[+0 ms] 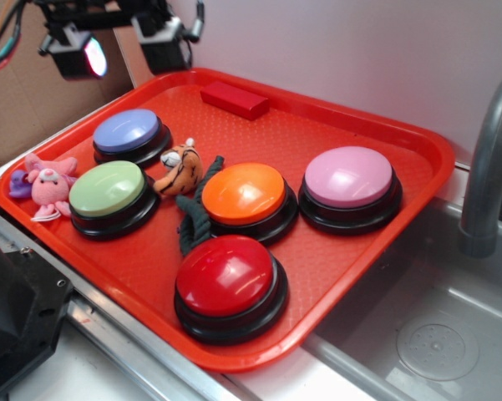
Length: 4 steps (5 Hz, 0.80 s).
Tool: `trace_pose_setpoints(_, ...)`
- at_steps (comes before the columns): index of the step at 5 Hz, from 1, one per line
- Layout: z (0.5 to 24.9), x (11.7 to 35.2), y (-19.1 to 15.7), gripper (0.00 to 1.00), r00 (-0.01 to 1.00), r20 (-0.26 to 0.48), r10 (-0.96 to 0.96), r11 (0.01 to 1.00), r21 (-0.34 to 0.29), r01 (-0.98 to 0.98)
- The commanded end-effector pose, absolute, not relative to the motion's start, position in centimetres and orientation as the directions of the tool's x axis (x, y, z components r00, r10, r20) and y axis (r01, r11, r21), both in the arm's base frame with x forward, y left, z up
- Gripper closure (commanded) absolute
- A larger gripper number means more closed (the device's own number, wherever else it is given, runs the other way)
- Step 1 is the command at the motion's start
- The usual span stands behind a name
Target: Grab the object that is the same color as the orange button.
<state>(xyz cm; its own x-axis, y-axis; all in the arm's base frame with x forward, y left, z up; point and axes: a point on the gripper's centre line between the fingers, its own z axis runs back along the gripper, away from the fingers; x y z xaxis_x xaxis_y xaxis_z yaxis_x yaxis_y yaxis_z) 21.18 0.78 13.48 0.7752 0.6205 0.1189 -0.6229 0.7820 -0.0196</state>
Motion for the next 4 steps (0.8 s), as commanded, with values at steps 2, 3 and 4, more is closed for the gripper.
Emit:
trace_pose_setpoints(2, 7.4, 23.8, 3.0, 0.0, 0.742, 0.114, 0.66, 0.744, 0.029, -0.667)
trace_pose_setpoints(3, 6.1, 24.0, 3.6, 0.0, 0.75, 0.123, 0.65, 0.754, 0.021, -0.657)
trace_pose_setpoints(4, 4.9, 24.1, 4.1, 0.0, 0.743, 0.123, 0.658, 0.745, 0.035, -0.666)
